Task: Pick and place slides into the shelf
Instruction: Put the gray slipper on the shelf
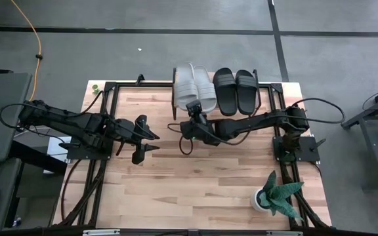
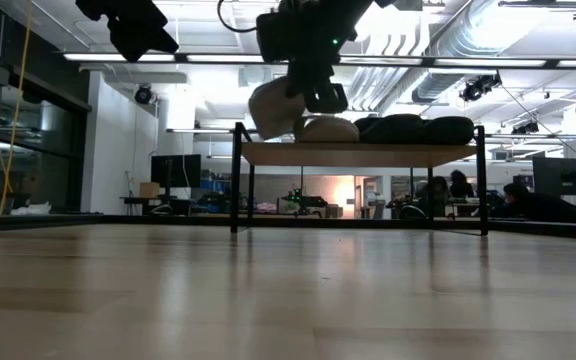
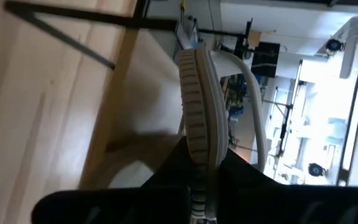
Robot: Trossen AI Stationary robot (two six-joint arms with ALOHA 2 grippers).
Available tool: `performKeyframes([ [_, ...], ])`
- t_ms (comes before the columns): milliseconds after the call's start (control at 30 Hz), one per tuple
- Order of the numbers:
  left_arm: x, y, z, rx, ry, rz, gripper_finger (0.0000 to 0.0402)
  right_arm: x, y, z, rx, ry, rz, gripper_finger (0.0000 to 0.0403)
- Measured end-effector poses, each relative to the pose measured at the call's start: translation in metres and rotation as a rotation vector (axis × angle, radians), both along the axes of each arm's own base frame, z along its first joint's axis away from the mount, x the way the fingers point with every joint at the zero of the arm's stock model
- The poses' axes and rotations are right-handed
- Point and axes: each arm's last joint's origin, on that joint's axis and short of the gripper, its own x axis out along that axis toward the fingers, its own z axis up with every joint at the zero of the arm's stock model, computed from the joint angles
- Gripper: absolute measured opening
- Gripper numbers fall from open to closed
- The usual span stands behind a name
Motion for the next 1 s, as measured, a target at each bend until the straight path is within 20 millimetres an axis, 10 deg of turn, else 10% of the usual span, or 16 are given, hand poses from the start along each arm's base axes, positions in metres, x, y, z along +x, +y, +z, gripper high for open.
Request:
performKeyframes([
  [1000,0.000,0.000,0.000,0.001,-0.001,-0.001,0.0182,0.003,-0.014,0.000,0.052,-0.003,0.034,0.0003],
])
